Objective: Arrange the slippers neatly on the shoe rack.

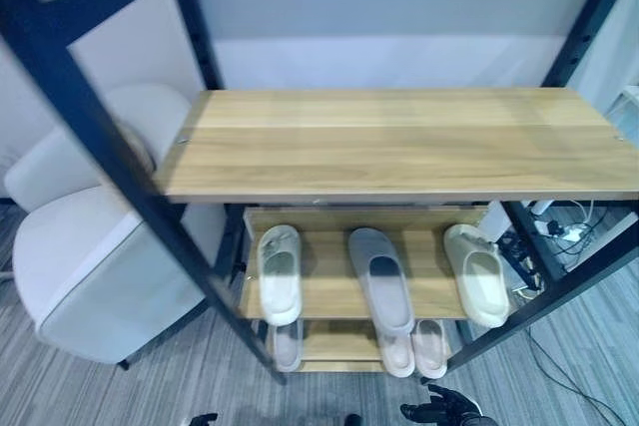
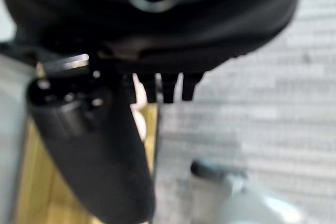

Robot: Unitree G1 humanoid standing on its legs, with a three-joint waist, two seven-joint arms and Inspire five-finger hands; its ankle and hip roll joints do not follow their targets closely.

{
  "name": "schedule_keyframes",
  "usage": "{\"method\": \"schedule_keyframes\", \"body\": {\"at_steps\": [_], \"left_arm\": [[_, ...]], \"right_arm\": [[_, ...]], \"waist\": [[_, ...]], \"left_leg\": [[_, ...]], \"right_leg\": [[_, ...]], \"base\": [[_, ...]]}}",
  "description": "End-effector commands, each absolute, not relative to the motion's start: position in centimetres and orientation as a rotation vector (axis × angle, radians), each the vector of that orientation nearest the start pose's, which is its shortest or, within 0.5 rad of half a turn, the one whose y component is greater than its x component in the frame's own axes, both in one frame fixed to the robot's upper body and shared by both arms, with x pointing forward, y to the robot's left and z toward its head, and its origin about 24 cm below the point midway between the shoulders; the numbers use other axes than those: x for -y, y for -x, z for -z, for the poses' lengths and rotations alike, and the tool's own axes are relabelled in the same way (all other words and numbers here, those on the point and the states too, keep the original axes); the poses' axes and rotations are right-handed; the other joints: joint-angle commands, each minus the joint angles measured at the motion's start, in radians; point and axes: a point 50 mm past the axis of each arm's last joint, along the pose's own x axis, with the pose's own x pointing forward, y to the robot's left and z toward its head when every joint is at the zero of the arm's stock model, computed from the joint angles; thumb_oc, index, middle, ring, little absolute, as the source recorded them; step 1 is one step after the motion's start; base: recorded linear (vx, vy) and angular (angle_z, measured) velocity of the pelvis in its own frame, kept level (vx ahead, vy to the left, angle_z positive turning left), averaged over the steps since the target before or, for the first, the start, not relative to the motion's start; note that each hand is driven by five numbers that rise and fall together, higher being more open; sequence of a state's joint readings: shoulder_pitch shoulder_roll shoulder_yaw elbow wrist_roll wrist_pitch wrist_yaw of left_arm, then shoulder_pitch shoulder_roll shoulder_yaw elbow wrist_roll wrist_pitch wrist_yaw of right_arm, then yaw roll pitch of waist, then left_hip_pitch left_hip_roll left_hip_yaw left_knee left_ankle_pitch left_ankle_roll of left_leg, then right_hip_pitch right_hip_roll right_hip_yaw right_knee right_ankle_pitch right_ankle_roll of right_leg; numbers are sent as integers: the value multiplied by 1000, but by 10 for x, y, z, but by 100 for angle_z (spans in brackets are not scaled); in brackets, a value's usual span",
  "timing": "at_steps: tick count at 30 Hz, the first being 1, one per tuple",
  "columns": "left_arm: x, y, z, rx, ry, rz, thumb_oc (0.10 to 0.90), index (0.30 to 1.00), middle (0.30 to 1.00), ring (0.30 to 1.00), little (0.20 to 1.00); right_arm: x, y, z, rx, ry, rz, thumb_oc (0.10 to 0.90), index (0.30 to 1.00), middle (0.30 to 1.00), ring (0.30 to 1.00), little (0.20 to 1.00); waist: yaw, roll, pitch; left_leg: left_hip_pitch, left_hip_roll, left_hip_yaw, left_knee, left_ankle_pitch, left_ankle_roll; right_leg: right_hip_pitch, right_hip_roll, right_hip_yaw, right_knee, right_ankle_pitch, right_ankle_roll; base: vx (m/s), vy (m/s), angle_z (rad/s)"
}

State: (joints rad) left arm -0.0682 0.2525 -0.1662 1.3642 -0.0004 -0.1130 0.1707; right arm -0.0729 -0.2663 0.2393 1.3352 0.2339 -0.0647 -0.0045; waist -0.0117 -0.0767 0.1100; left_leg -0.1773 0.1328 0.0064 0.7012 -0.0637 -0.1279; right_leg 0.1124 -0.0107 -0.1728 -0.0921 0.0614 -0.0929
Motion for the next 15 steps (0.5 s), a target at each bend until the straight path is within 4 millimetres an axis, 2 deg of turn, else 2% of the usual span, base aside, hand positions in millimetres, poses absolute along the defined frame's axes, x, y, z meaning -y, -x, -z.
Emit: {"method": "schedule_keyframes", "body": {"at_steps": [1, 6, 15], "left_arm": [[-242, -120, 152, -1091, -440, -133, 800, 900, 900, 900, 900], [-239, -113, 155, -1119, -405, -138, 800, 900, 900, 900, 900], [-241, -114, 154, -1118, -444, -106, 800, 900, 900, 900, 900]], "right_arm": [[254, -88, 158, -1230, 260, 105, 800, 900, 900, 900, 900], [241, -82, 162, -1243, 234, 78, 800, 900, 900, 900, 900], [225, -87, 165, -1237, 270, -24, 800, 900, 900, 900, 900]], "waist": [[15, 11, 37], [9, 13, -3], [15, 5, 1]], "left_leg": [[146, -66, -3, -469, 0, 44], [209, -83, -9, -556, -20, 54], [227, -117, -9, -584, -45, 91]], "right_leg": [[-32, -54, 59, 75, -101, 161], [-12, -58, 58, 59, -101, 168], [-47, -93, 74, 91, -76, 197]], "base": [[132, 28, -12], [70, 78, -33], [-19, 124, 8]]}}
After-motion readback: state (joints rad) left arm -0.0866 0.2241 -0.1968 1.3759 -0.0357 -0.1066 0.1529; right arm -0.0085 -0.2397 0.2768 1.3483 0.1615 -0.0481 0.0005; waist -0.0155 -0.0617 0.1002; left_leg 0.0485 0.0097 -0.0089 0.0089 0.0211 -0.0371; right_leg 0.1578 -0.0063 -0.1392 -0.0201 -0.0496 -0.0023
